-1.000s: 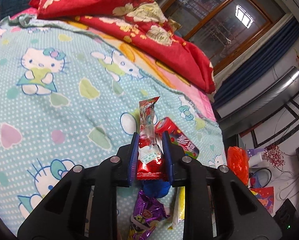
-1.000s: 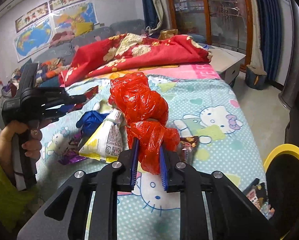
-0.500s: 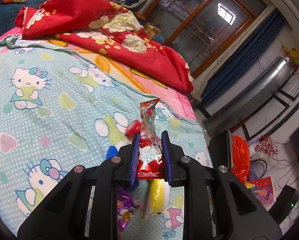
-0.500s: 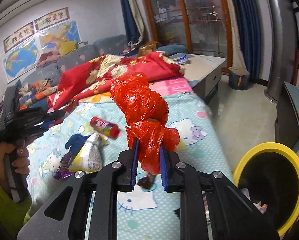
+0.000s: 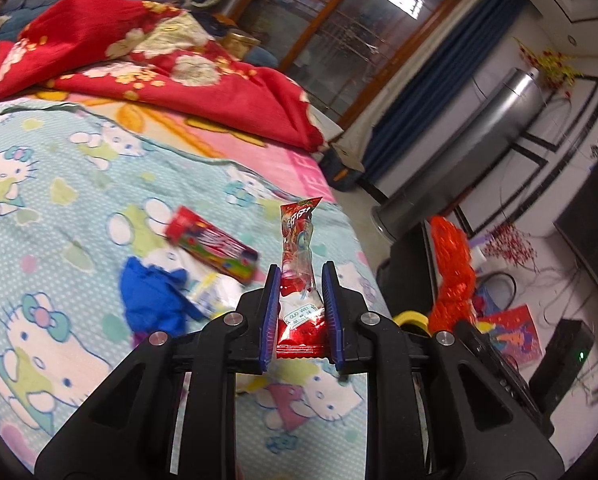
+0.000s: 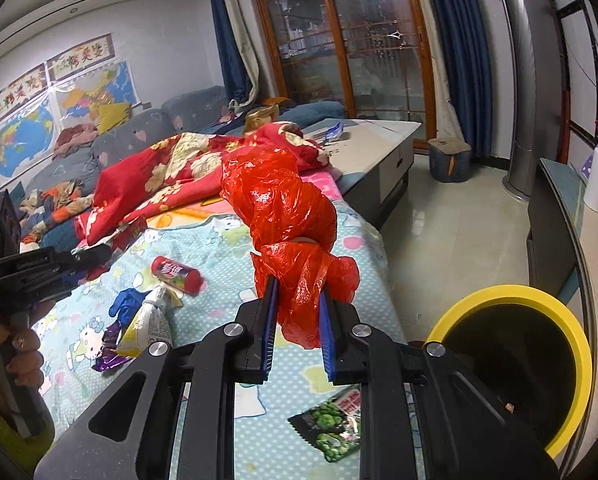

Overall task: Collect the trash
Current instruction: 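Carry the red-white wrapper and red bag over the yellow bin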

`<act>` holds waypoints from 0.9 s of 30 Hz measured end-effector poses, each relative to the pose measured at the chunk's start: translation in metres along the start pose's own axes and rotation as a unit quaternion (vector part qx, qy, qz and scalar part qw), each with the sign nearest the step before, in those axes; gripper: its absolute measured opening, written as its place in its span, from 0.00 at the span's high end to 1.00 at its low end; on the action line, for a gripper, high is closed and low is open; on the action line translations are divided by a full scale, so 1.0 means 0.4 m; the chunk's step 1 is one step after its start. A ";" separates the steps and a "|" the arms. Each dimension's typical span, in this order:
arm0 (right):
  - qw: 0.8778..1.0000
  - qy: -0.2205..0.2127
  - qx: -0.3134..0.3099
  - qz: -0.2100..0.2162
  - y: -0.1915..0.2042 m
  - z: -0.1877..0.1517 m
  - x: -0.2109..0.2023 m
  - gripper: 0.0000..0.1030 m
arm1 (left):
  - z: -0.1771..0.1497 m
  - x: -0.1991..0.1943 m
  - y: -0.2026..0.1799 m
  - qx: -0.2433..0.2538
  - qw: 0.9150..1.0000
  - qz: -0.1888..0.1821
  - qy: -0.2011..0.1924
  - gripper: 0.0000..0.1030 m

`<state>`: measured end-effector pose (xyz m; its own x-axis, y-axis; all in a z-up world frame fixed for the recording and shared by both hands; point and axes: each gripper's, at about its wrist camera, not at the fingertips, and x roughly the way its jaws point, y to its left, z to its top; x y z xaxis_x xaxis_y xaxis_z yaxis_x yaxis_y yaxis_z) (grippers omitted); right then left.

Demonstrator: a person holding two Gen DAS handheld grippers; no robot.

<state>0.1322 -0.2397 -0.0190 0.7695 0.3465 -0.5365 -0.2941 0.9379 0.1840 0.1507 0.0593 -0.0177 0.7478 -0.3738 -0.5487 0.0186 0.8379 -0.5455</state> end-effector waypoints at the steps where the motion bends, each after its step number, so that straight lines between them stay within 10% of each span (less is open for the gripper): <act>1: 1.000 -0.001 0.000 -0.002 -0.004 0.000 -0.002 0.82 | -0.008 0.003 -0.016 0.007 1.000 -0.005 0.004 0.85; 27: 0.996 -0.013 0.042 -0.079 -0.191 -0.047 -0.087 0.82 | -0.218 0.110 -0.274 0.150 0.982 -0.071 0.088 0.86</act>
<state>0.1171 -0.3236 -0.0299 0.8176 0.1930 -0.5424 -0.1202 0.9786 0.1670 0.1237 -0.0837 -0.0370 0.5985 -0.5358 -0.5956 0.3291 0.8423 -0.4269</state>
